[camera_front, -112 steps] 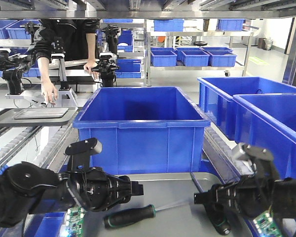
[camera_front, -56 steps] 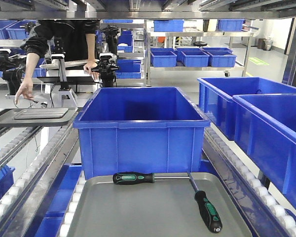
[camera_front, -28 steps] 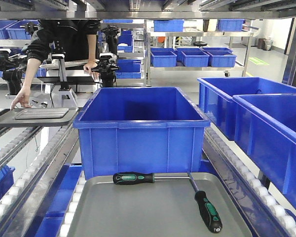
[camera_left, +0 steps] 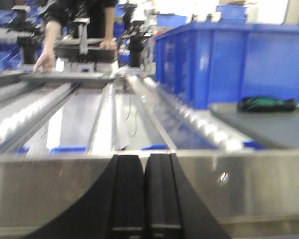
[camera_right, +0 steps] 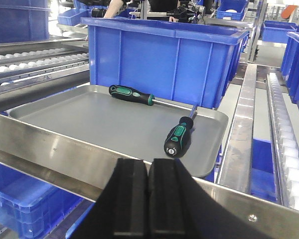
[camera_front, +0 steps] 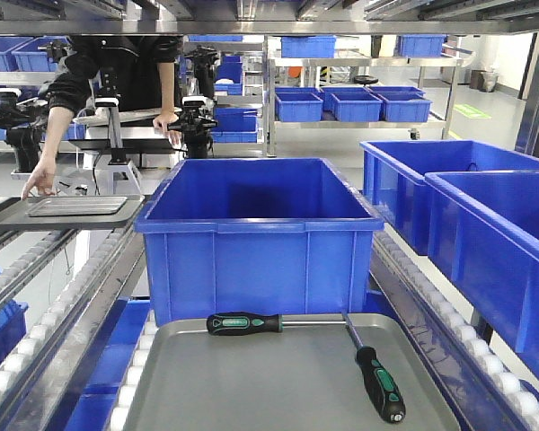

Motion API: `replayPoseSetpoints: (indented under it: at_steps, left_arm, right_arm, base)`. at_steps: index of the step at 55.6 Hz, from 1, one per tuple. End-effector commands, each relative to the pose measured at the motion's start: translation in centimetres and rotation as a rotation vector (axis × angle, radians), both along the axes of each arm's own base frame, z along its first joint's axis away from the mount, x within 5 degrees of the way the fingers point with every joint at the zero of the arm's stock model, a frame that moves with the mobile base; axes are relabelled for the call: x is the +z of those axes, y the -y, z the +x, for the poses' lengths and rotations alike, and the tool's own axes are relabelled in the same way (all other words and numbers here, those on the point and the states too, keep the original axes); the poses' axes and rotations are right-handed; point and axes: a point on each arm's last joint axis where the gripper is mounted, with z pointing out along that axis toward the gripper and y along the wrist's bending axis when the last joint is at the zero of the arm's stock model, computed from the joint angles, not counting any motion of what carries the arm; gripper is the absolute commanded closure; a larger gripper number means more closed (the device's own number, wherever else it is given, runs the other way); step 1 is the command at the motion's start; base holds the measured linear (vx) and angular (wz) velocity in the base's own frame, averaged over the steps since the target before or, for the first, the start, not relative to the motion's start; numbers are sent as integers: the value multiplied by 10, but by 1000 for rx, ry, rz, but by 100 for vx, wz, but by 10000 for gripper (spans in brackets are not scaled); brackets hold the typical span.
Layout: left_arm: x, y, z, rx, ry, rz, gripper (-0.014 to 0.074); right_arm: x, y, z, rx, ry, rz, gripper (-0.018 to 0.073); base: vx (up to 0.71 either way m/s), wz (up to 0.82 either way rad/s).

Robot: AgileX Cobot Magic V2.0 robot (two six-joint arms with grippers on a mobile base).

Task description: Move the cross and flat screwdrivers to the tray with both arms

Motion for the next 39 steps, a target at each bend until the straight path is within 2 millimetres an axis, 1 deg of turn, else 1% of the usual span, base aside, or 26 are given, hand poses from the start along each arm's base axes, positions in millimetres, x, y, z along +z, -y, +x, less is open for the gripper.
replayPoseSetpoints:
  at_steps: [1,10,39]
  left_arm:
    - [12,-2,-2,23,86,18,594]
    - [9,-1,-3,20,48,20,594]
    - [9,-1,-3,19,47,20,594]
  right_arm:
    - [13,2,2,-26,60,37,567]
    - [13,2,2,-26,58,37,567]
    - [12,2,2,-31,61,18,567]
  base:
    - [0,0]
    - [0,0]
    - [0,0]
